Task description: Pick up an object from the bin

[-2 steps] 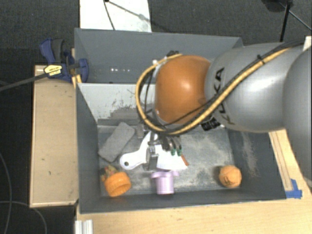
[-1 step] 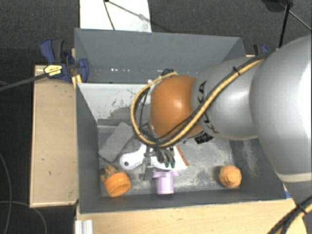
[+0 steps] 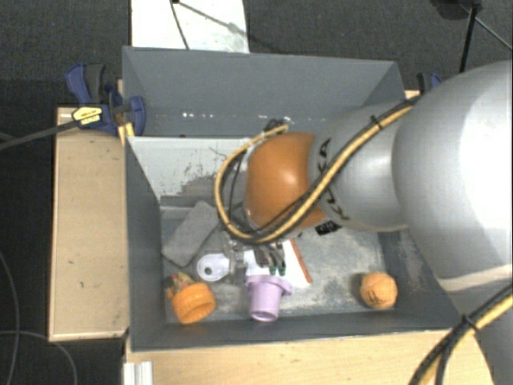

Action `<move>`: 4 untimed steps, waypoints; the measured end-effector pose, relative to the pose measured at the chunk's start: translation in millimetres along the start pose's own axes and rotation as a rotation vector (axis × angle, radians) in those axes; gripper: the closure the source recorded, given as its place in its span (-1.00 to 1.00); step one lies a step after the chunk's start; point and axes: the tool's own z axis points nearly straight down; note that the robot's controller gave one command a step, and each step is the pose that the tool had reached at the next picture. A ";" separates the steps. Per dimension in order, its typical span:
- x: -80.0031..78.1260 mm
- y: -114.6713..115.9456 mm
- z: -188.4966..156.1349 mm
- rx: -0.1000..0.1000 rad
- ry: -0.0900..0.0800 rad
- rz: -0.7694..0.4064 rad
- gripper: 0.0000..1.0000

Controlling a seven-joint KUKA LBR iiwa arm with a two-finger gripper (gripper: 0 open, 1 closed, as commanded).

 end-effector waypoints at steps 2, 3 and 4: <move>-0.2 13.5 -118.1 0.010 0.029 -0.009 1.00; -0.1 13.5 -118.0 0.010 0.029 -0.008 1.00; -15.3 -6.3 -198.1 0.010 0.029 -0.024 1.00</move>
Offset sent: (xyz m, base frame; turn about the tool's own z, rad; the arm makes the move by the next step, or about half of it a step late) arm -0.0054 0.0117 0.1178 -0.0075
